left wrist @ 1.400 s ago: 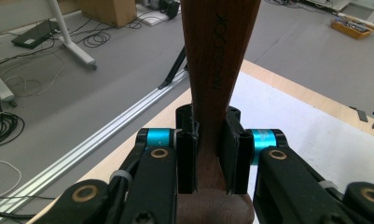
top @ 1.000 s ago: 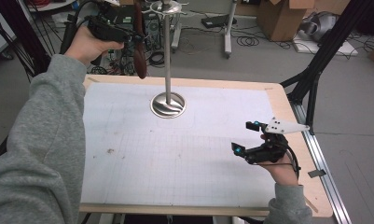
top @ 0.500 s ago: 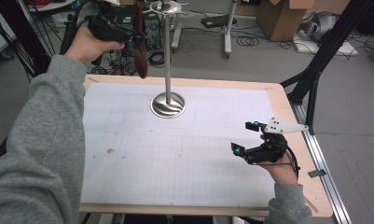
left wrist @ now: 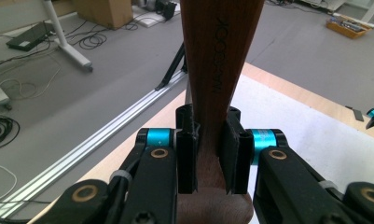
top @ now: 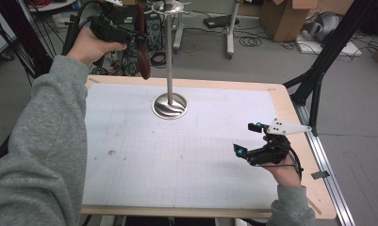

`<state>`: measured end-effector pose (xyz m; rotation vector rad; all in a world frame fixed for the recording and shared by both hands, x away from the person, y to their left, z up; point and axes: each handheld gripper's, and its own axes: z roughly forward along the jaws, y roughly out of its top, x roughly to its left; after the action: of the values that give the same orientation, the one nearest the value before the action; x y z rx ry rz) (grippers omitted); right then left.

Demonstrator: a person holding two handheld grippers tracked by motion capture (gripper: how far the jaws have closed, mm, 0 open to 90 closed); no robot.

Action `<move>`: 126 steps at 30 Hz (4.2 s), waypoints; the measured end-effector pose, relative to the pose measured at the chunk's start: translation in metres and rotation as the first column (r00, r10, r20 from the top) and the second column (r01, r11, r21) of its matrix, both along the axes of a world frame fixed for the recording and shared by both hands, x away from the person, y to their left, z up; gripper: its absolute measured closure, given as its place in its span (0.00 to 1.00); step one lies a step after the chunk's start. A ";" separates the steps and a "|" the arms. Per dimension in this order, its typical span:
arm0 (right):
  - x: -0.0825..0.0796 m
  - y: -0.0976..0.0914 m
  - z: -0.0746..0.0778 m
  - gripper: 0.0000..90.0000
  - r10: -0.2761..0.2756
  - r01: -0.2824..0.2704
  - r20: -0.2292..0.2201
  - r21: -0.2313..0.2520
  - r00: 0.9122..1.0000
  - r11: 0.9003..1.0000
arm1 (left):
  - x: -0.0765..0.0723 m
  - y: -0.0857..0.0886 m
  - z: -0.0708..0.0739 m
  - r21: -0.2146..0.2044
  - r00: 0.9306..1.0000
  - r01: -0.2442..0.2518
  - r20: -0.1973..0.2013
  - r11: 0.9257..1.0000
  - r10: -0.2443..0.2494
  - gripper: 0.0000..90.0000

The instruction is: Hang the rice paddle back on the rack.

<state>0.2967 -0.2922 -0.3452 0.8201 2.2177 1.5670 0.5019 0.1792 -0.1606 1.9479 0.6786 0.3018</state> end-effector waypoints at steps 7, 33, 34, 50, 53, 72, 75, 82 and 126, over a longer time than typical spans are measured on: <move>0.000 -0.001 0.000 0.00 -0.001 0.001 0.002 0.001 1.000 1.000 | 0.000 -0.002 0.000 -0.001 1.000 0.007 -0.002 1.000 -0.007 0.86; 0.000 -0.002 0.000 0.00 -0.001 0.001 -0.001 0.003 1.000 1.000 | 0.004 -0.017 -0.007 -0.012 1.000 0.004 0.009 1.000 -0.004 0.86; 0.000 -0.001 0.000 0.00 -0.001 0.001 0.000 0.001 1.000 1.000 | 0.005 -0.017 -0.007 -0.010 1.000 0.007 0.009 1.000 -0.007 0.86; 0.001 -0.002 0.000 0.00 0.000 0.000 0.001 0.002 1.000 1.000 | 0.005 -0.025 -0.011 0.001 0.999 -0.011 0.033 1.000 0.011 0.86; 0.001 -0.002 -0.001 0.00 -0.001 0.001 0.000 0.001 1.000 1.000 | 0.005 -0.027 -0.011 0.001 0.999 -0.013 0.033 1.000 0.013 0.86; 0.000 -0.003 0.000 0.00 -0.009 0.009 0.001 0.002 1.000 1.000 | -0.008 -0.030 -0.014 -0.005 0.985 0.046 0.165 0.999 -0.045 0.46; 0.000 -0.003 0.000 0.00 -0.011 0.011 0.003 0.003 1.000 1.000 | -0.010 -0.027 -0.016 -0.009 0.984 0.050 0.174 0.999 -0.047 0.37; -0.002 -0.003 0.001 0.00 -0.018 0.018 0.005 0.004 1.000 1.000 | -0.023 -0.014 -0.026 -0.026 0.984 0.056 0.173 0.998 -0.050 0.22; -0.001 0.003 0.006 0.03 -0.015 0.014 0.042 0.020 0.999 1.000 | -0.089 0.009 -0.080 -0.014 0.969 0.080 0.236 0.997 -0.074 0.16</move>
<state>0.2960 -0.2893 -0.3396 0.7989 2.1654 1.5877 0.4133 0.1878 -0.2405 1.8731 0.4481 0.4660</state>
